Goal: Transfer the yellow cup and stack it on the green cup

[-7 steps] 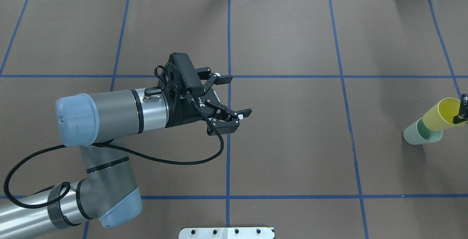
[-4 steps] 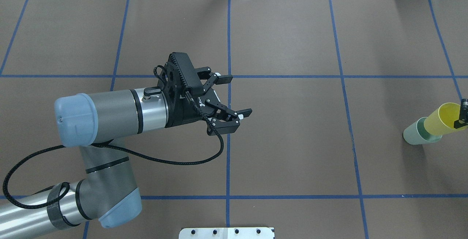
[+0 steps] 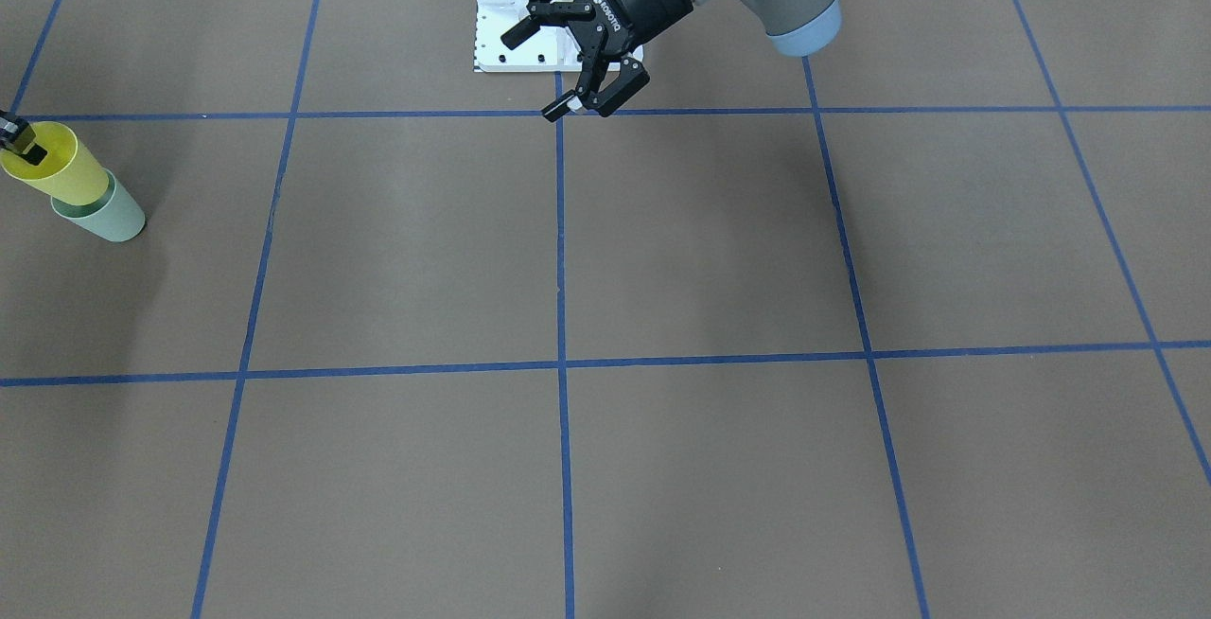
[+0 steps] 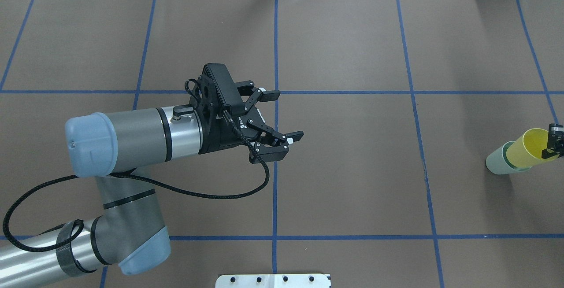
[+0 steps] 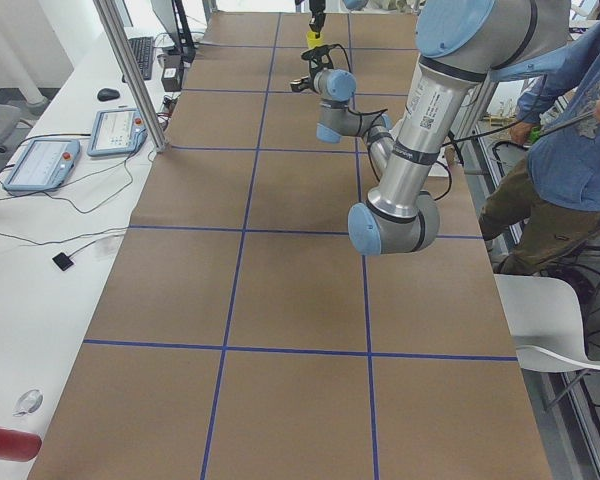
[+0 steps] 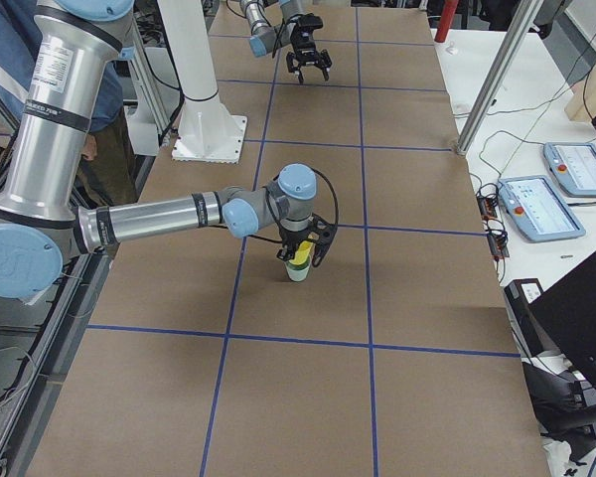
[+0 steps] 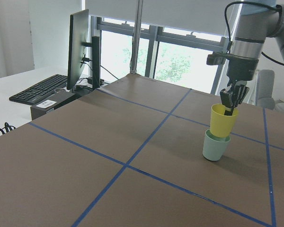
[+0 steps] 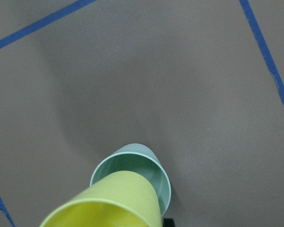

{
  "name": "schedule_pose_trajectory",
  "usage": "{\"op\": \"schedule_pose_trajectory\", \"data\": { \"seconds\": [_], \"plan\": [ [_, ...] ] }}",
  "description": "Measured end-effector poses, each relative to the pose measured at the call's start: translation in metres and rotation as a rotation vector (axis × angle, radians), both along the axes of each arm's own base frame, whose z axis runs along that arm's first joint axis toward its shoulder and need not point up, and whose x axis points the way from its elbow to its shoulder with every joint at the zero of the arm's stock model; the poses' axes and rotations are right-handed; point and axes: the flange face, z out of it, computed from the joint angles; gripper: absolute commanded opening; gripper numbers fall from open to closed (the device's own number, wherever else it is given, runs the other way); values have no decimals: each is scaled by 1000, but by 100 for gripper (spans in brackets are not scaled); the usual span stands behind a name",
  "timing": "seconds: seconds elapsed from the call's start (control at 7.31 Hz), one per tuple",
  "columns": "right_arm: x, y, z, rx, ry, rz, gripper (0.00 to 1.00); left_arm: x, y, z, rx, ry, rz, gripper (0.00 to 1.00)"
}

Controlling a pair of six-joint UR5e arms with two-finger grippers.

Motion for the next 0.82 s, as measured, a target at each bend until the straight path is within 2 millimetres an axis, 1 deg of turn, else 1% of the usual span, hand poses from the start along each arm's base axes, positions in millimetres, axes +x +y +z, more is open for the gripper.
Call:
{"op": "schedule_pose_trajectory", "data": {
  "seconds": [0.55,0.68,0.82],
  "plan": [
    [-5,-2,7,-8,6,-9,0,0,0,0,-1,0,0,99],
    [-6,-4,9,-11,8,-10,58,0,0,0,-1,0,0,99],
    [-7,-5,12,-14,10,-11,100,0,0,0,-1,0,0,99]
  ]
}}
